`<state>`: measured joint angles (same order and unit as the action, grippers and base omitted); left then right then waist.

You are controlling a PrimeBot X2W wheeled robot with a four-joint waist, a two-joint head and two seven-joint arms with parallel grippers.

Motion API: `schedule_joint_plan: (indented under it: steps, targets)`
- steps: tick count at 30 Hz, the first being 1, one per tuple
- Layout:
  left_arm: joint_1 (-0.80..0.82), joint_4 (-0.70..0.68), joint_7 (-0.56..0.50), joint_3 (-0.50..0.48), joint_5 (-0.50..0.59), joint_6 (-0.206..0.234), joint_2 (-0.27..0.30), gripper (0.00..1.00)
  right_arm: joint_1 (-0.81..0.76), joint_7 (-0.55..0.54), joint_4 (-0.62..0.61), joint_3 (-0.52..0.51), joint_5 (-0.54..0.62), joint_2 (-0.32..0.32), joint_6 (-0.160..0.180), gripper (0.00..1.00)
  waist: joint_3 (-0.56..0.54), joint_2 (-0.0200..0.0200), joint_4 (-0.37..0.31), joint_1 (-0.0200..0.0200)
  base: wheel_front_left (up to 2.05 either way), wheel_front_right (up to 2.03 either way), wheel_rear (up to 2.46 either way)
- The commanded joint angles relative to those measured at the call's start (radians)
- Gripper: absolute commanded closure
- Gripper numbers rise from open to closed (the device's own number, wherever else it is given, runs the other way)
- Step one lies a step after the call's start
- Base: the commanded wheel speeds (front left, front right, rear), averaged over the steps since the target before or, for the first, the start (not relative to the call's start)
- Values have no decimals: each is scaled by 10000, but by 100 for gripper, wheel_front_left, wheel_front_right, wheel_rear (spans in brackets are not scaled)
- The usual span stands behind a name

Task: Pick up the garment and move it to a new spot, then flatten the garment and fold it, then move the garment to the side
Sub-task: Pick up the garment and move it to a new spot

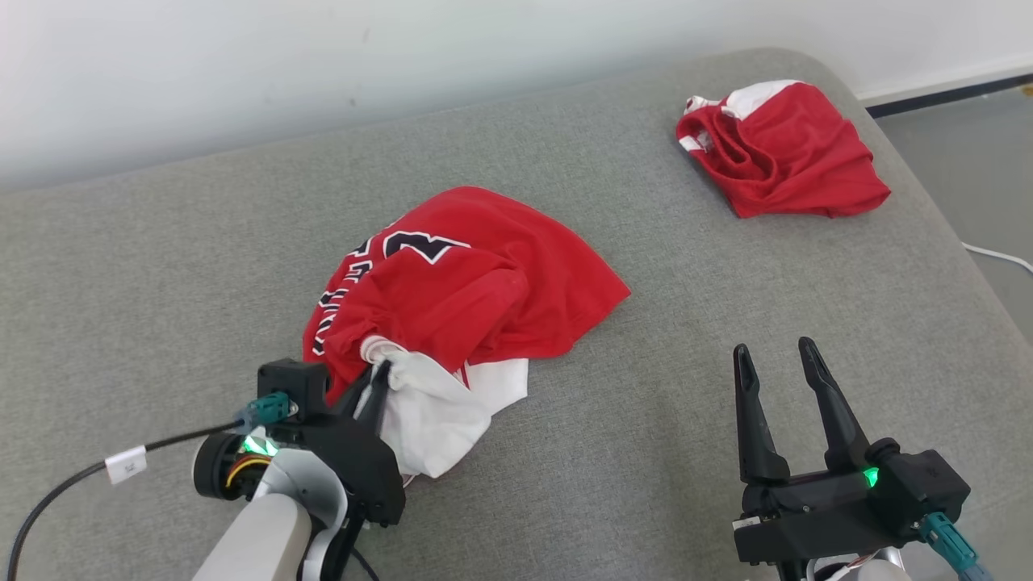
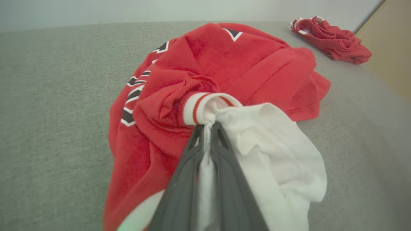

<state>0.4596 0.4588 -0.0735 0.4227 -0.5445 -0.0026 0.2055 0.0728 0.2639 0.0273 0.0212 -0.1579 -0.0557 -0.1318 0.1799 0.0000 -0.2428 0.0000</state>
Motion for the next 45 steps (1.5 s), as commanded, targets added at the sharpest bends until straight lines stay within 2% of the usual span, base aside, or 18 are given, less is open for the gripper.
schedule_joint_plan:
  steps: [1, 8, 13, 19, 26, 36, 39, 45]
  targets:
    - [-100, 100, 150, 87, 93, -117, -50, 0, -7, 4, 10, 8, 119, -8, 25, 0, -86, 0, 87, 0, 0, 0, 0]
    - [107, -283, 1360, 80, 202, -235, -319, 0, -244, 4, -10, -97, 103, -111, 25, 0, -622, 0, 562, 0, 0, 0, 0]
    - [91, -829, 1766, -79, 172, -193, -166, 0, -431, 4, -61, -231, 96, -168, 25, 0, -1005, 0, 1063, 0, 0, 0, 0]
    - [-364, -1320, 2412, -475, 234, -34, 372, 0, -577, 4, -125, -410, 132, -239, 25, 0, -1413, 0, 1642, 0, 0, 0, 0]
    - [-1594, -2267, 3138, -895, 764, 406, 1303, 0, -887, 4, -155, -540, 114, -244, 25, 0, -1792, 0, 2317, 0, 0, 0, 0]
    - [-3205, -3455, 3383, -1675, 1194, 832, 1904, 0, -1064, 4, -172, -675, 5, -199, 25, 0, -1810, 0, 2721, 0, 0, 0, 0]
    - [-3656, -3746, 3397, -1991, 1341, 940, 1909, 0, -1117, 4, -127, -720, -11, -189, 25, 0, -1805, 0, 2793, 0, 0, 0, 0]
    - [-4530, -4125, 3388, -2895, 1511, 933, 1459, 0, -1129, 4, 7, -655, -69, -174, 25, 0, -1813, 0, 2785, 0, 0, 0, 0]
